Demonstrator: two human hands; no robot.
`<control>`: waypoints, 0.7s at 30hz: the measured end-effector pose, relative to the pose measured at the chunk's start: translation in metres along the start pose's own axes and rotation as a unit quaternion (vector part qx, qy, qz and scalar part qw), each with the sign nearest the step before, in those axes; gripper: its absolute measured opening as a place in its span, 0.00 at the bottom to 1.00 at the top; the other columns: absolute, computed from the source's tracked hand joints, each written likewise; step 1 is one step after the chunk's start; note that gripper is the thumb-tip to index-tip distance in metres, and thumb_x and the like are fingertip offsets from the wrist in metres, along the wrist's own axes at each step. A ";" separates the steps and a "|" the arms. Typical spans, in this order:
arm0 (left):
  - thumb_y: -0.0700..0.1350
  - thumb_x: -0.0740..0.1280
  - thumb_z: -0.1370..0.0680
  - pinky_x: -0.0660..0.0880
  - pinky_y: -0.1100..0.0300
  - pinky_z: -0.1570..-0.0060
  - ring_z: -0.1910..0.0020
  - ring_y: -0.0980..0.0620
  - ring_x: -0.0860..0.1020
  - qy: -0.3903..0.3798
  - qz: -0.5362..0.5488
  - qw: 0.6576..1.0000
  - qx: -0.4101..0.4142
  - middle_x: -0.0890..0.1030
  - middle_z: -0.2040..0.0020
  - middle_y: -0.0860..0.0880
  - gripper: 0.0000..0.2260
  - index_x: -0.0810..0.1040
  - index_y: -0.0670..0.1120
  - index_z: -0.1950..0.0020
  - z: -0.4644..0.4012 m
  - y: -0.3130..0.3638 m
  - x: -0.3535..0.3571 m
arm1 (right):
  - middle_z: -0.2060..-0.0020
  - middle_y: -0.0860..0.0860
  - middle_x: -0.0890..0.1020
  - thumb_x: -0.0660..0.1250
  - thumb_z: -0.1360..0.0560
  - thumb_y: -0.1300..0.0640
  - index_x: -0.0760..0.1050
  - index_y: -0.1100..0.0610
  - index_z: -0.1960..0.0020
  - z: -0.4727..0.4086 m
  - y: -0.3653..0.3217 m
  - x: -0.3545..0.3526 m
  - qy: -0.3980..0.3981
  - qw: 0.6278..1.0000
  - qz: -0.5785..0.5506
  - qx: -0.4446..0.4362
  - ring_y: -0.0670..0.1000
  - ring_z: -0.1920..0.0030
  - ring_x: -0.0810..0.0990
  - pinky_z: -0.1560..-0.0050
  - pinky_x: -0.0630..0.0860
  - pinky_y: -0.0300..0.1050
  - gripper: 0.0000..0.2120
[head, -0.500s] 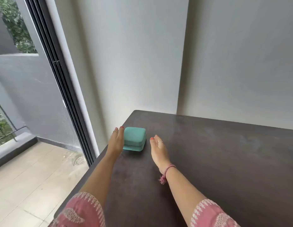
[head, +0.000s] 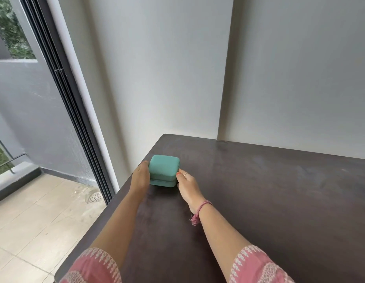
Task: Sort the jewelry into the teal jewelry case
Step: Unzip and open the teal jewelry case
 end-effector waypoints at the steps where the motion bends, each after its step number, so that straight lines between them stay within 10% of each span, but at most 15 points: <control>1: 0.51 0.54 0.24 0.61 0.54 0.60 0.61 0.50 0.63 0.000 0.001 1.000 0.004 0.66 0.61 0.48 0.08 0.67 0.48 0.58 0.003 0.004 0.002 | 0.46 0.45 0.79 0.53 0.17 0.58 0.74 0.48 0.41 0.002 -0.003 -0.004 0.000 1.000 -0.003 -0.002 0.46 0.41 0.76 0.34 0.69 0.42 0.13; 15: 0.46 0.55 0.20 0.74 0.56 0.49 0.53 0.52 0.78 -0.139 0.101 0.982 0.072 0.82 0.54 0.49 0.14 0.81 0.48 0.53 0.122 0.060 0.100 | 0.43 0.56 0.82 0.58 0.20 0.57 0.84 0.46 0.54 0.095 -0.046 -0.149 0.074 0.996 -0.026 -0.046 0.64 0.35 0.70 0.33 0.66 0.64 0.16; 21: 0.44 0.55 0.19 0.76 0.63 0.54 0.51 0.57 0.81 -0.202 0.130 0.969 0.059 0.84 0.52 0.53 0.14 0.81 0.49 0.49 0.199 0.059 0.149 | 0.51 0.42 0.84 0.55 0.18 0.63 0.80 0.46 0.52 0.173 -0.044 -0.216 0.104 0.993 -0.040 -0.032 0.43 0.45 0.80 0.37 0.74 0.40 0.18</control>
Point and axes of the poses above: each hand's wrist, its own z-axis away from the middle knuckle, its own x-axis out of the palm, y = z × x, the point moved 10 cm from there along -z, towards the middle knuckle
